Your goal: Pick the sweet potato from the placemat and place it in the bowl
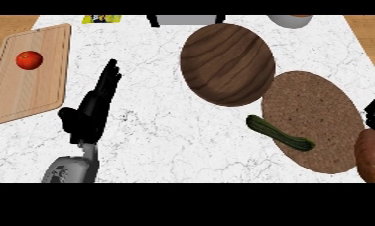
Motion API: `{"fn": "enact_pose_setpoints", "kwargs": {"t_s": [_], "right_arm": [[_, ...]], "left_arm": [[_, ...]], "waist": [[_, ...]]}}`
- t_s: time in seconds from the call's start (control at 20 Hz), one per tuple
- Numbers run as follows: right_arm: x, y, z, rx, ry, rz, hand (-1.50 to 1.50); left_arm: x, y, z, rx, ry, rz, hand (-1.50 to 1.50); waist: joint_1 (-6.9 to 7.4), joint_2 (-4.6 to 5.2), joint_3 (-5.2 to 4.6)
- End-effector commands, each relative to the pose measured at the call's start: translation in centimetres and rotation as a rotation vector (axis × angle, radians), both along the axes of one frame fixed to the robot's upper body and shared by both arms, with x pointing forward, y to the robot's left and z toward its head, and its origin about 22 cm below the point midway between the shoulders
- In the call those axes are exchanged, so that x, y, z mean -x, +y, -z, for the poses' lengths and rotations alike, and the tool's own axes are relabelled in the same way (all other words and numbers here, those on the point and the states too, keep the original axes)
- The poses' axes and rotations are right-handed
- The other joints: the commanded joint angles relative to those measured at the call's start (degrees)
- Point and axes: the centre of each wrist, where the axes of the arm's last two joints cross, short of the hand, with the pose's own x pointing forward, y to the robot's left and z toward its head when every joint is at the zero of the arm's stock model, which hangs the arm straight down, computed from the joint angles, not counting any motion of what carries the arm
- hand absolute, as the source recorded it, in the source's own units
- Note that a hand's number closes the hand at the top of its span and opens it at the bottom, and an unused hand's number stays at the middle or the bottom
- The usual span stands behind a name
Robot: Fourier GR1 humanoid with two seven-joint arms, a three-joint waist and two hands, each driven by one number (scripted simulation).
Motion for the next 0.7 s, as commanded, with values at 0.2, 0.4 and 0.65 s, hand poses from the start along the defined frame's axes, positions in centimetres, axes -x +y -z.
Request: {"fn": "enact_pose_setpoints", "kwargs": {"t_s": [0.2,0.4,0.65], "right_arm": [[-2.9,4.3,-1.9,0.02,0.04,-0.027,1.5],[-4.2,7.0,-2.0,0.069,-0.112,0.103,1.5],[-7.9,8.6,-1.1,0.136,-0.236,0.177,1.5]], "left_arm": [[0.0,0.3,0.7,0.007,0.002,0.019,0.0],[-1.2,0.9,-1.1,0.011,0.01,0.02,0.0],[-0.6,-0.2,-0.4,0.007,-0.003,0.018,0.0]], "waist": [[0.86,0.18,0.0],[1.06,0.23,0.01],[1.46,0.39,0.04]]}}
